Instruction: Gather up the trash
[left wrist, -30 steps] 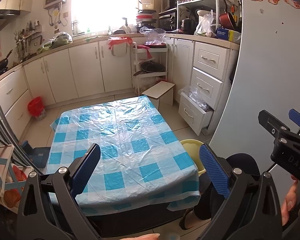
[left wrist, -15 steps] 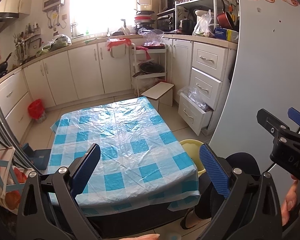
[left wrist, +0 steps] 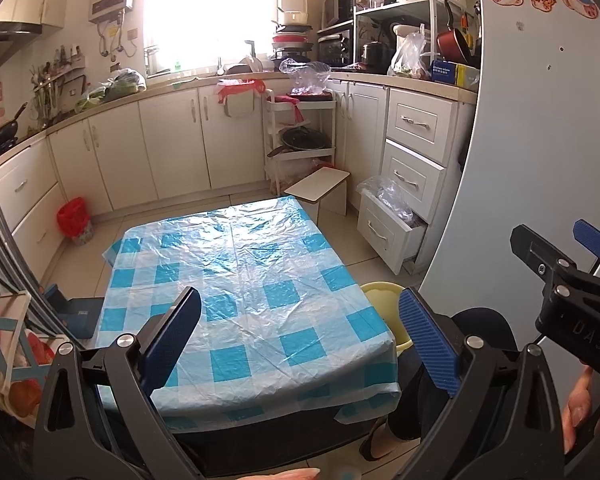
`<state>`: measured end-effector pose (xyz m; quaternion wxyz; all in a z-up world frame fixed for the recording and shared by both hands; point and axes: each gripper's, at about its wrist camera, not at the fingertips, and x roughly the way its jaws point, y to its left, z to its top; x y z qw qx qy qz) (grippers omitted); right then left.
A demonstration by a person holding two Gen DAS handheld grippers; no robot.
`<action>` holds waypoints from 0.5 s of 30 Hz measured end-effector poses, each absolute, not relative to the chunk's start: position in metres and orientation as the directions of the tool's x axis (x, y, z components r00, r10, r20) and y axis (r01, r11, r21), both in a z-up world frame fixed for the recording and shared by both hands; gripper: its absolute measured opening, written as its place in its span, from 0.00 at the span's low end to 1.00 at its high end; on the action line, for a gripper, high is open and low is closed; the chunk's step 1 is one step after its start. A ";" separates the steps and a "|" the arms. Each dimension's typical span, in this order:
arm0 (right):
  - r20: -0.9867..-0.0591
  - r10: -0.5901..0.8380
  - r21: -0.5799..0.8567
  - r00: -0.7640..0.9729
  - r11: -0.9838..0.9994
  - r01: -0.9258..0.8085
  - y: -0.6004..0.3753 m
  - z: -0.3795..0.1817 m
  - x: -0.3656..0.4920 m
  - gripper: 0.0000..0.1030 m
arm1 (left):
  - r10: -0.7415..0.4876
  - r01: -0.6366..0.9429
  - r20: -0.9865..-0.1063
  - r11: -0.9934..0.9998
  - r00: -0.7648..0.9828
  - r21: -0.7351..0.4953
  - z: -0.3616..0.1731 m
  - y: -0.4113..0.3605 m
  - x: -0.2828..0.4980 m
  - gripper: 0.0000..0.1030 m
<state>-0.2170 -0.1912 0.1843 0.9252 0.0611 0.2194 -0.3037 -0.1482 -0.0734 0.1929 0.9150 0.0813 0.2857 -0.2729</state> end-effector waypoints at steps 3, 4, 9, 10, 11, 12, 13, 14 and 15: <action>-0.442 -0.533 -0.021 0.722 0.810 0.585 -0.191 0.185 -0.217 0.93 | -0.454 0.545 -0.565 0.838 0.689 -0.009 0.194 -0.073 -0.148 0.92; -0.442 -0.532 -0.021 0.722 0.811 0.585 -0.191 0.185 -0.217 0.93 | -0.455 0.546 -0.565 0.838 0.688 -0.011 0.194 -0.073 -0.148 0.92; -0.441 -0.532 -0.021 0.723 0.811 0.584 -0.191 0.185 -0.217 0.93 | -0.455 0.545 -0.564 0.838 0.689 -0.010 0.195 -0.072 -0.148 0.92; -0.441 -0.532 -0.022 0.723 0.812 0.584 -0.191 0.185 -0.217 0.93 | -0.457 0.546 -0.563 0.838 0.689 -0.012 0.195 -0.072 -0.148 0.92; -0.441 -0.531 -0.022 0.724 0.812 0.583 -0.191 0.185 -0.217 0.93 | -0.457 0.545 -0.563 0.838 0.689 -0.013 0.194 -0.072 -0.148 0.92; -0.441 -0.531 -0.022 0.724 0.813 0.582 -0.191 0.185 -0.217 0.93 | -0.458 0.545 -0.562 0.838 0.689 -0.016 0.195 -0.072 -0.149 0.92; -0.441 -0.530 -0.023 0.725 0.814 0.581 -0.191 0.185 -0.216 0.93 | -0.460 0.545 -0.561 0.838 0.688 -0.019 0.195 -0.072 -0.149 0.92; -0.441 -0.529 -0.024 0.725 0.814 0.580 -0.190 0.185 -0.216 0.93 | -0.461 0.545 -0.561 0.838 0.688 -0.021 0.195 -0.071 -0.148 0.92; -0.442 -0.529 -0.024 0.725 0.815 0.580 -0.190 0.185 -0.215 0.93 | -0.461 0.544 -0.561 0.838 0.687 -0.023 0.195 -0.072 -0.148 0.92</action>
